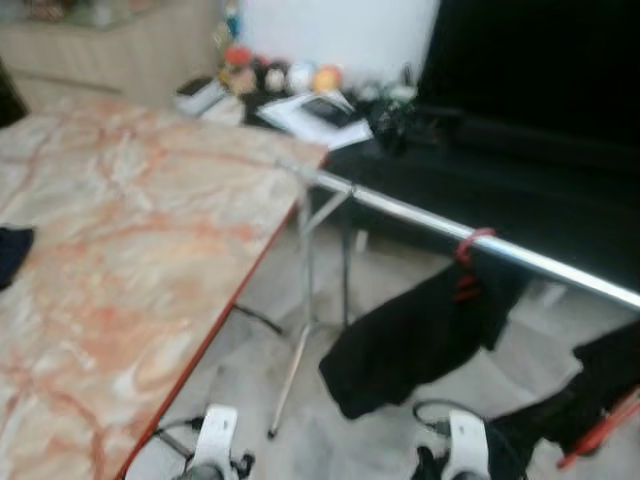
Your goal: Hang hanger
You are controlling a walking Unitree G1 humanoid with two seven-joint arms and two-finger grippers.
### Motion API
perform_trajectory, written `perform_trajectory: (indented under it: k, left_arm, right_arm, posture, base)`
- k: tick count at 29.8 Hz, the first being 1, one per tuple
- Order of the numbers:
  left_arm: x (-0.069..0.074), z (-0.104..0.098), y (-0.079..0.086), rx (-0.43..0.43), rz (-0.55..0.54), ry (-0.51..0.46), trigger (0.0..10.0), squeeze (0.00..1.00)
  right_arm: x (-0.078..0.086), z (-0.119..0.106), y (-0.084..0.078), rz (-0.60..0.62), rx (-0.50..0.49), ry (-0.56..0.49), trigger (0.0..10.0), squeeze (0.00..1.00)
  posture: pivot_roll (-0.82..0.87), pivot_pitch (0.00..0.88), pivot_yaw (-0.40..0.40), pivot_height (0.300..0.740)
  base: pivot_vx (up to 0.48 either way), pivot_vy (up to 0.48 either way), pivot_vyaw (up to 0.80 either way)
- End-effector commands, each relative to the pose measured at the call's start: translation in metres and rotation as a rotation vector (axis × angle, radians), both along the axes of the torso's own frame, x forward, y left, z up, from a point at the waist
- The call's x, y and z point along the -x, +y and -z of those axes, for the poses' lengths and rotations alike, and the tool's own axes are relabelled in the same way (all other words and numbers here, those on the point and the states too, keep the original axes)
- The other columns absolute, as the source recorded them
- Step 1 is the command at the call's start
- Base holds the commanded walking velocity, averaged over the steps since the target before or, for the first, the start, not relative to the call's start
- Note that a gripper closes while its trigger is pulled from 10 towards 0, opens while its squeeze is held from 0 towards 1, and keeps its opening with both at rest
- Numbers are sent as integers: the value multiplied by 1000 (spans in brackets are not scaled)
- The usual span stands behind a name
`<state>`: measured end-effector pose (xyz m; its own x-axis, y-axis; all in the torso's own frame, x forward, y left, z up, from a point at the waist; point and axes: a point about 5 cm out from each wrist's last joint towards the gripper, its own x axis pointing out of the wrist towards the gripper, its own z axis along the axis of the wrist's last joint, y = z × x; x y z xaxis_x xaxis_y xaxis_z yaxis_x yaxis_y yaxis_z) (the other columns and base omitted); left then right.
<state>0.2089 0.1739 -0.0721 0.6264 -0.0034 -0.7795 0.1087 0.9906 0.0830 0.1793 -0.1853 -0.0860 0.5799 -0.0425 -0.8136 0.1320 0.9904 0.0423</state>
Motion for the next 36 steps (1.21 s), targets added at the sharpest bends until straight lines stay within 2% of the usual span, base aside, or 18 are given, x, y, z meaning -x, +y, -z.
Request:
perform_trajectory:
  k: [1,4,6,12,30,36]
  left_arm:
    - [2,1,2,-6,0,17,10000,0]
    - [0,-1,10,-8,-5,7,10000,0]
    - [2,-2,23,-15,-11,5,10000,0]
    - [5,-2,31,-30,-2,11,10000,0]
    - [9,3,19,-37,23,27,10000,0]
    - [10,3,20,-37,27,28,10000,0]
  right_arm:
    - [1,1,2,1,-4,7,10000,0]
    - [1,1,2,1,-4,7,10000,0]
    - [1,1,2,0,-4,7,10000,0]
    - [1,1,2,-2,-5,8,10000,0]
    - [1,1,2,-3,-6,9,10000,0]
    - [1,1,2,-1,-7,1,10000,0]
  posture:
    - [18,0,-11,740]
    - [18,0,-11,740]
    - [18,0,-11,740]
    - [18,0,-11,740]
    - [17,0,-10,740]
    - [17,0,-10,740]
  base:
    - [0,0,-700]
    - [0,0,-700]
    - [0,0,-700]
    - [0,0,-699]
    - [0,0,-699]
    - [0,0,-259]
